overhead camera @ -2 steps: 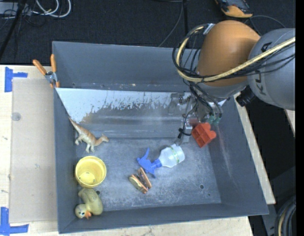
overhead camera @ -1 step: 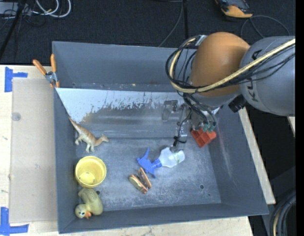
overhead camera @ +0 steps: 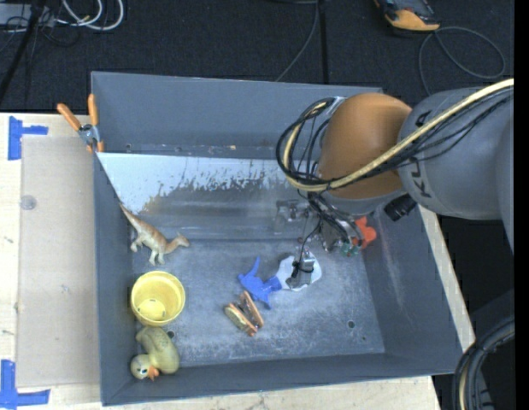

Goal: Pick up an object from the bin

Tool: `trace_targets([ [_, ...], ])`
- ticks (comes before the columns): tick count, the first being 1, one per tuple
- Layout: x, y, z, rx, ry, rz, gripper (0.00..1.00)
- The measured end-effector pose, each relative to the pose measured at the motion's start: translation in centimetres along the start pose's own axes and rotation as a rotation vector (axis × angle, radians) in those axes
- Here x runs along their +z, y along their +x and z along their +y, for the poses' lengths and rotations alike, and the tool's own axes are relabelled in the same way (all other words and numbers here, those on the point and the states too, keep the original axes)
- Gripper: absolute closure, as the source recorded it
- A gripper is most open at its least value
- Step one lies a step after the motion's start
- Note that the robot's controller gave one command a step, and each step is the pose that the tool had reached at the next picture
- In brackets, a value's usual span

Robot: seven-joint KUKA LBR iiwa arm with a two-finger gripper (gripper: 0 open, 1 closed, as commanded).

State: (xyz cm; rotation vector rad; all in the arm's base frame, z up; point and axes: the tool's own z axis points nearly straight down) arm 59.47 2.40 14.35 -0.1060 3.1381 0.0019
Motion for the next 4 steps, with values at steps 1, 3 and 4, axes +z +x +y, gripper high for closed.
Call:
trace_targets([
  [1,7.4,-0.6,-2.6,-0.055,0.002,-0.001,1.0],
  [3,-1.0,-0.1,-3.3,-0.075,0.001,-0.002,1.0],
  [4,-1.0,-0.1,-3.3,-0.074,0.001,-0.002,1.0],
])
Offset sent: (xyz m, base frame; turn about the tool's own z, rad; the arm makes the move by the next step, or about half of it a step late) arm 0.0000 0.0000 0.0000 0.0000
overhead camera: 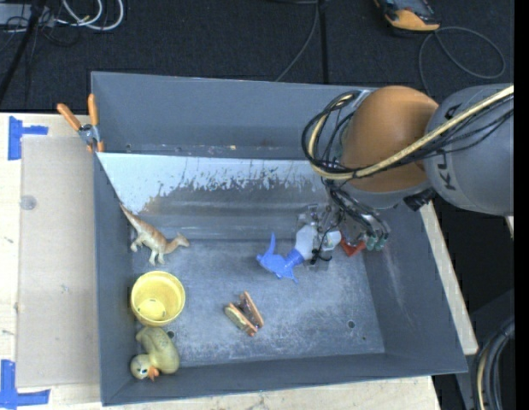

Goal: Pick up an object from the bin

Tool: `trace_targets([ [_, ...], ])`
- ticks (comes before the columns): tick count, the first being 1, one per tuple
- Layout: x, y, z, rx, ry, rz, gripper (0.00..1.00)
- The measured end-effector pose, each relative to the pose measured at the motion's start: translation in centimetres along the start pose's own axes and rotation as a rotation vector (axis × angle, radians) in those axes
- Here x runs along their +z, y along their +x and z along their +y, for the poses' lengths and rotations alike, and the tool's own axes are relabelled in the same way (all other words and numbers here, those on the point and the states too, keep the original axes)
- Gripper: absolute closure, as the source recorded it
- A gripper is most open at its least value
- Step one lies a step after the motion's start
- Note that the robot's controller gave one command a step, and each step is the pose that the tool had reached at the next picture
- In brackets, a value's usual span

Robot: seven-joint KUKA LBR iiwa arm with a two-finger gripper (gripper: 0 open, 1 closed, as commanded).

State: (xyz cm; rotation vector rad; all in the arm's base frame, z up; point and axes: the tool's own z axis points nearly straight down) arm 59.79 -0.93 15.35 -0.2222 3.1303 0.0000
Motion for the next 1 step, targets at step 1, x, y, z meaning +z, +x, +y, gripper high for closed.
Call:
trace_targets([
  [1,-11.06,-1.26,0.02,0.001,0.0,-0.002,1.0],
])
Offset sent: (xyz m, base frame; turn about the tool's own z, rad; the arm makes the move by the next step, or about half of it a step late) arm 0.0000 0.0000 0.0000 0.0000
